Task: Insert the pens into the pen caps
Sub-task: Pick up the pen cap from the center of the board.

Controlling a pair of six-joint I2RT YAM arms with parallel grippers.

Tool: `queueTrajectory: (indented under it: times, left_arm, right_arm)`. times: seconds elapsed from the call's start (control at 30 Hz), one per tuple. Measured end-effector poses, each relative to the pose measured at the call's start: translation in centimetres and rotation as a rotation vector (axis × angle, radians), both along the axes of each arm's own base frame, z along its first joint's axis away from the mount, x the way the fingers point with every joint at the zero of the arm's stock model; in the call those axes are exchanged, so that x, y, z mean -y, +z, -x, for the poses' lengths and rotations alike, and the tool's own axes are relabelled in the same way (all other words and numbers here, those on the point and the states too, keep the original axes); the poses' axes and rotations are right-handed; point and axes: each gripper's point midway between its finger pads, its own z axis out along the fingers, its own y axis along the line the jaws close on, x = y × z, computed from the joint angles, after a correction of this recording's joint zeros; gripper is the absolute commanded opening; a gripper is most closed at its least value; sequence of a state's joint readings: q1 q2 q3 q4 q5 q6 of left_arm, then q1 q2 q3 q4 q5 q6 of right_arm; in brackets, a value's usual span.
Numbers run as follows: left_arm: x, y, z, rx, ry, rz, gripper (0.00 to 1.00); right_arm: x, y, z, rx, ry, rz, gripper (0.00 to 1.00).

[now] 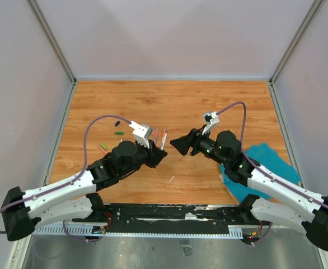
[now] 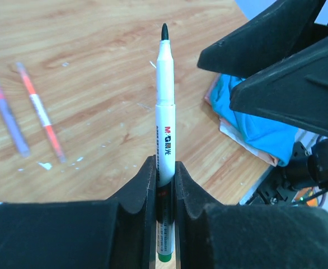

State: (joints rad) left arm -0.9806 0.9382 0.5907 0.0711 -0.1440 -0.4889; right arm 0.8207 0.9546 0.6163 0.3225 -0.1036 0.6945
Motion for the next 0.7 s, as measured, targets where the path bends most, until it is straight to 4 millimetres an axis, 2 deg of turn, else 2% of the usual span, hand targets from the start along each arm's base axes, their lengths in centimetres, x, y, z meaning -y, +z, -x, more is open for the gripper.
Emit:
queueTrajectory:
  times: [0.13, 0.27, 0.37, 0.53, 0.7]
  left_arm:
    - [-3.0, 2.6, -0.3, 0.053, 0.092, -0.014, 0.01]
    - [-5.7, 5.6, -0.7, 0.099, 0.188, -0.024, 0.00]
    - [-8.1, 6.7, -0.9, 0.108, 0.271, -0.053, 0.00]
    - [-11.6, 7.3, -1.4, 0.098, 0.386, -0.130, 0.00]
    - [-16.5, 7.1, -3.0, 0.085, 0.538, -0.195, 0.00]
  right_arm:
    - [1.1, -0.5, -0.8, 0.083, -0.034, 0.107, 0.80]
    - [2.3, -2.7, -1.8, 0.112, -0.071, 0.263, 0.87]
    - [2.5, -4.0, -2.9, 0.120, -0.073, 0.395, 0.89]
    - [1.4, -5.8, -4.5, 0.121, -0.022, 0.559, 0.90]
    - [-1.4, -7.8, -6.0, 0.119, 0.097, 0.662, 0.89]
